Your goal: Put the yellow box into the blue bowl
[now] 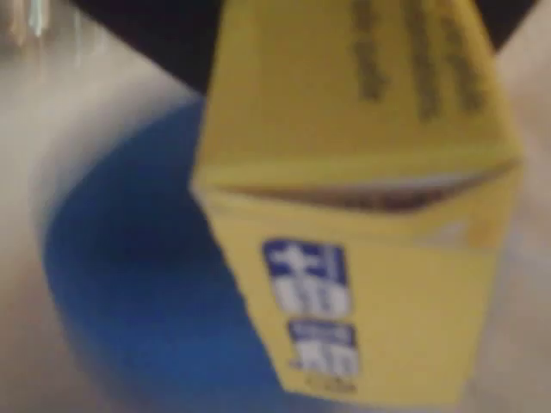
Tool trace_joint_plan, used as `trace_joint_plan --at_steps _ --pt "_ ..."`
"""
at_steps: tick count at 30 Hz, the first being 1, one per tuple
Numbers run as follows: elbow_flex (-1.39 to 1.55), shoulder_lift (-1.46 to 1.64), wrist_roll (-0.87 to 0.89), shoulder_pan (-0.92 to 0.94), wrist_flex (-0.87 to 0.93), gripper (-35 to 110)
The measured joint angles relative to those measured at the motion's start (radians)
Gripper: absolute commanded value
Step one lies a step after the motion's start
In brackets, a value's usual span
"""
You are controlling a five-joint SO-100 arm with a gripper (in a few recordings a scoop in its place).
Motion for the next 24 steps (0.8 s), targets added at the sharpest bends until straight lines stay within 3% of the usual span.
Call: trace_joint_plan --at_steps 16,24 --pt "-0.594 -0.480 0.492 -0.060 0.000 0" --pt "-0.746 -0.604 0.589 -0.060 0.002 1"
